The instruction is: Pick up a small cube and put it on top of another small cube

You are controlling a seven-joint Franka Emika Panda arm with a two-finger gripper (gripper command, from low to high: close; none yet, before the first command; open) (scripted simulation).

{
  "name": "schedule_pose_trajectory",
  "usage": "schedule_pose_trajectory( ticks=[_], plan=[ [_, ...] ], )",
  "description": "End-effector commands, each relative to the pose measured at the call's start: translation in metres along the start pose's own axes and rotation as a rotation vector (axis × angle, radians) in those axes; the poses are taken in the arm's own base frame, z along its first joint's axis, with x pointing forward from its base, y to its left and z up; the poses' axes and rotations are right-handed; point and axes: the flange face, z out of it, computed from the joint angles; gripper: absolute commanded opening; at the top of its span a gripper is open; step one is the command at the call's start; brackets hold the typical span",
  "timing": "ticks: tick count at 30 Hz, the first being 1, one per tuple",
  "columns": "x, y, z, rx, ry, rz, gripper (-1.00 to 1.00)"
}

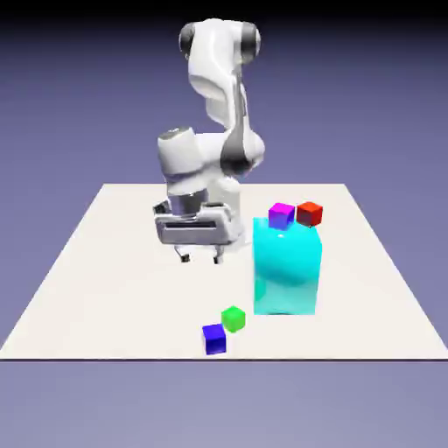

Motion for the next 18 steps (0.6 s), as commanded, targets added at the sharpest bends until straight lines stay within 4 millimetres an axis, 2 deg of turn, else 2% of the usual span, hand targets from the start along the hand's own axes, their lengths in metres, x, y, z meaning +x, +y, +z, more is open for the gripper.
schedule_pose_trajectory(
  ticks=[1, 8, 16, 18],
  plan=[
    [0.005, -0.002, 0.01, -0.029, -0.03, 0.045, 0.0],
    [0.048, -0.012, 0.073, -0.215, -0.226, 0.359, 0.0],
    [0.087, -0.016, 0.144, -0.401, -0.432, 0.669, 0.0],
    [0.091, -0.016, 0.152, -0.42, -0.454, 0.699, 0.0]
  ],
)
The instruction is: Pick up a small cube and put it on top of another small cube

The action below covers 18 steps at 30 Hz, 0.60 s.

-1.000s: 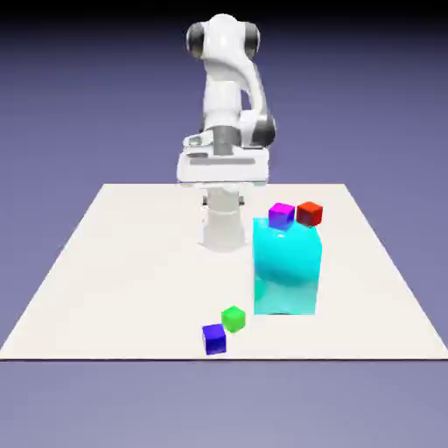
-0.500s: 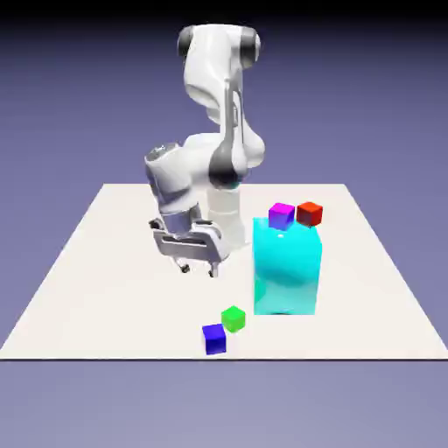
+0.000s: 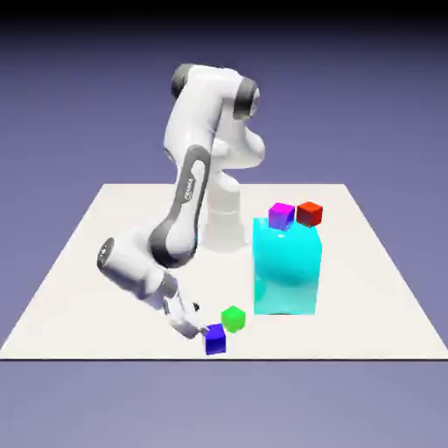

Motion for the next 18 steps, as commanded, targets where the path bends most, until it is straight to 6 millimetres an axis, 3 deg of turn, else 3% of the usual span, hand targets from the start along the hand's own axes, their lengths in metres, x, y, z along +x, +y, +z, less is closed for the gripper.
schedule_pose_trajectory(
  ticks=[1, 2, 3, 4, 5, 7, 8, 13, 18],
  plan=[
    [0.004, -0.005, 0.028, 0.0, -0.001, -0.001, 0.0],
    [0.009, -0.009, 0.056, 0.0, 0.0, -0.001, 0.0],
    [0.01, -0.01, 0.064, 0.0, 0.0, 0.0, 0.0],
    [0.01, -0.01, 0.064, 0.0, 0.0, 0.0, -1.0],
    [0.01, -0.01, 0.064, 0.0, 0.0, 0.0, -1.0],
    [0.001, -0.002, 0.008, 0.0, 0.0, -0.001, -1.0],
    [-0.014, 0.008, 0.003, -0.03, 0.001, -0.035, -1.0],
    [-0.101, 0.076, 0.014, -0.227, 0.046, -0.283, -1.0],
    [-0.169, 0.16, 0.019, -0.395, 0.167, -0.518, -1.0]
  ],
)
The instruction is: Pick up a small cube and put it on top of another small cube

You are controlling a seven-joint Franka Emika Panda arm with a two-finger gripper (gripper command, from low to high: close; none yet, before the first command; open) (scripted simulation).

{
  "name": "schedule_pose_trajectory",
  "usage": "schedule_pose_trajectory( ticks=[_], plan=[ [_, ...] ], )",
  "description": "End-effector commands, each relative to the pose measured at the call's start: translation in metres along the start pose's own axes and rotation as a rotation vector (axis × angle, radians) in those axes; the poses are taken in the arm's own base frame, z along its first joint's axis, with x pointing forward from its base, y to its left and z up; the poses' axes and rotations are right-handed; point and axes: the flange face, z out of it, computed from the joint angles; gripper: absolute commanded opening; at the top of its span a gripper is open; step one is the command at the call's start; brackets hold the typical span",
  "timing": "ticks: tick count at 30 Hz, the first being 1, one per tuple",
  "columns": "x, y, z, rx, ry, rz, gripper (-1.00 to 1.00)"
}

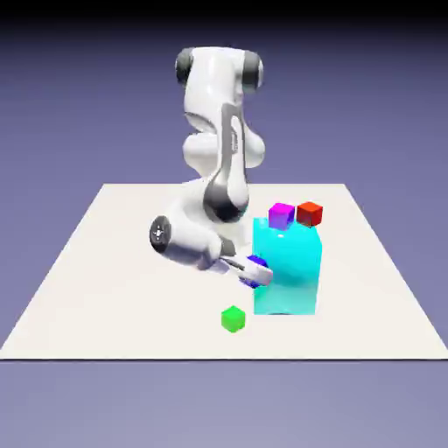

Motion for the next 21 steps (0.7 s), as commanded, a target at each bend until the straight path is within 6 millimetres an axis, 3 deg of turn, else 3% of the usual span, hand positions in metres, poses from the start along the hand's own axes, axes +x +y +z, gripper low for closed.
schedule_pose_trajectory(
  ticks=[1, 6, 10, 12, 18, 19, 21],
  plan=[
    [-0.018, 0.009, 0.004, -0.037, 0.034, -0.04, -1.0],
    [-0.098, 0.063, 0.026, -0.207, 0.235, -0.199, -1.0],
    [-0.146, 0.112, 0.048, -0.334, 0.433, -0.273, -1.0],
    [-0.147, 0.113, 0.049, -0.337, 0.439, -0.275, -1.0],
    [-0.111, 0.117, 0.103, -0.337, 0.439, -0.275, -1.0],
    [-0.111, 0.117, 0.103, -0.337, 0.439, -0.275, 1.0],
    [-0.118, 0.115, 0.093, -0.337, 0.438, -0.275, 1.0]
  ],
)
